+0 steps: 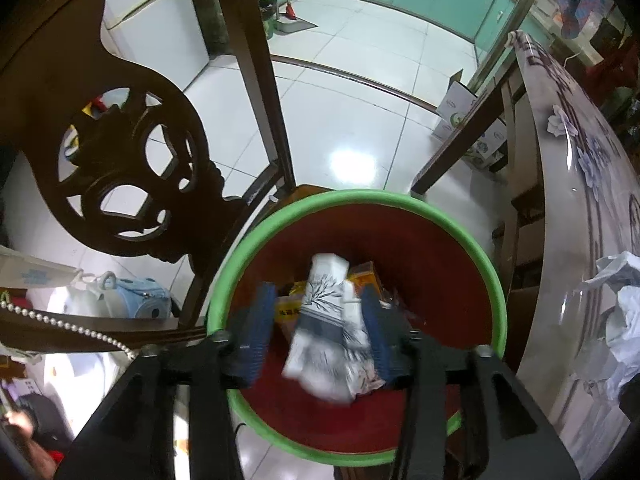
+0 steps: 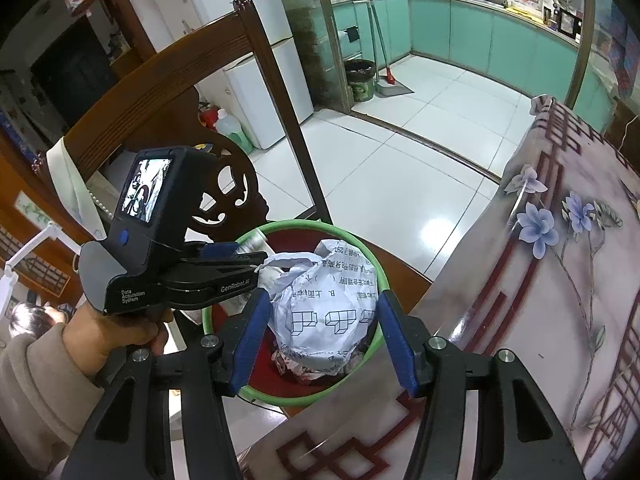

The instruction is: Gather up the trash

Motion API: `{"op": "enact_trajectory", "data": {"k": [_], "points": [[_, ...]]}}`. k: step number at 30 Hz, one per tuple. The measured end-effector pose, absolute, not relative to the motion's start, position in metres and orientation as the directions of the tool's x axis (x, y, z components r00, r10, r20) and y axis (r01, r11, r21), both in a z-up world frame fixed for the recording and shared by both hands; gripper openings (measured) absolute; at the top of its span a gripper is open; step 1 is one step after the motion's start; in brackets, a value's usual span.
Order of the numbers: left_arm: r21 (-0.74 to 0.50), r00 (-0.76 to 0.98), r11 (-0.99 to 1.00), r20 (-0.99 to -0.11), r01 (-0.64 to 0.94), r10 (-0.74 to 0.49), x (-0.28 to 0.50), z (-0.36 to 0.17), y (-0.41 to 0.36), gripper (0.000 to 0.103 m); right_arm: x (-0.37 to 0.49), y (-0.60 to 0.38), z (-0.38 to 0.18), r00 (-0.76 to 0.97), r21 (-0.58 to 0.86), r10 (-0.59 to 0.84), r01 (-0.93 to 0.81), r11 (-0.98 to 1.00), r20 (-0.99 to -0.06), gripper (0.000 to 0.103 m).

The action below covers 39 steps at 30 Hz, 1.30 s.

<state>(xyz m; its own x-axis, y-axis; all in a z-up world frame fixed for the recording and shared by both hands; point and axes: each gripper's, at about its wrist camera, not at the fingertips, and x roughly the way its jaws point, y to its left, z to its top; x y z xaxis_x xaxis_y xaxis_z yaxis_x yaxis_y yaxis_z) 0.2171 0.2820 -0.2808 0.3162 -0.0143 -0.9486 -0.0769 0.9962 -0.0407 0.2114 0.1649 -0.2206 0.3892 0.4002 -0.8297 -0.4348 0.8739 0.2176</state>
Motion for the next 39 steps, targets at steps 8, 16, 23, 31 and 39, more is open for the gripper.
{"op": "enact_trajectory", "data": {"k": [8,16,23,31,39], "points": [[-0.029,0.340,0.994,-0.940,-0.106,0.009,0.217,-0.272,0.286,0.078,0.208,0.163,-0.212,0.420,0.190,0.391,-0.444,0.875,-0.819,0.061],[-0.054,0.470,0.993,-0.883,-0.105,0.002,0.187,-0.209,0.267,0.084,0.182,0.123,-0.182,0.527,0.192,0.369,-0.361,0.913,-0.765,0.064],[-0.085,0.691,0.996,-0.720,-0.009,-0.055,0.137,-0.126,0.211,0.103,0.139,0.065,-0.150,0.615,0.146,0.302,-0.292,0.945,-0.728,0.086],[-0.102,0.869,0.994,-0.494,-0.045,-0.011,0.057,-0.068,0.171,0.103,0.067,-0.002,-0.115,0.740,0.102,0.262,-0.255,0.962,-0.620,0.086],[-0.028,0.920,0.997,-0.388,-0.072,0.056,0.008,-0.031,0.098,0.103,-0.027,-0.063,-0.074,0.936,0.074,0.155,-0.139,0.988,-0.317,0.103]]}}
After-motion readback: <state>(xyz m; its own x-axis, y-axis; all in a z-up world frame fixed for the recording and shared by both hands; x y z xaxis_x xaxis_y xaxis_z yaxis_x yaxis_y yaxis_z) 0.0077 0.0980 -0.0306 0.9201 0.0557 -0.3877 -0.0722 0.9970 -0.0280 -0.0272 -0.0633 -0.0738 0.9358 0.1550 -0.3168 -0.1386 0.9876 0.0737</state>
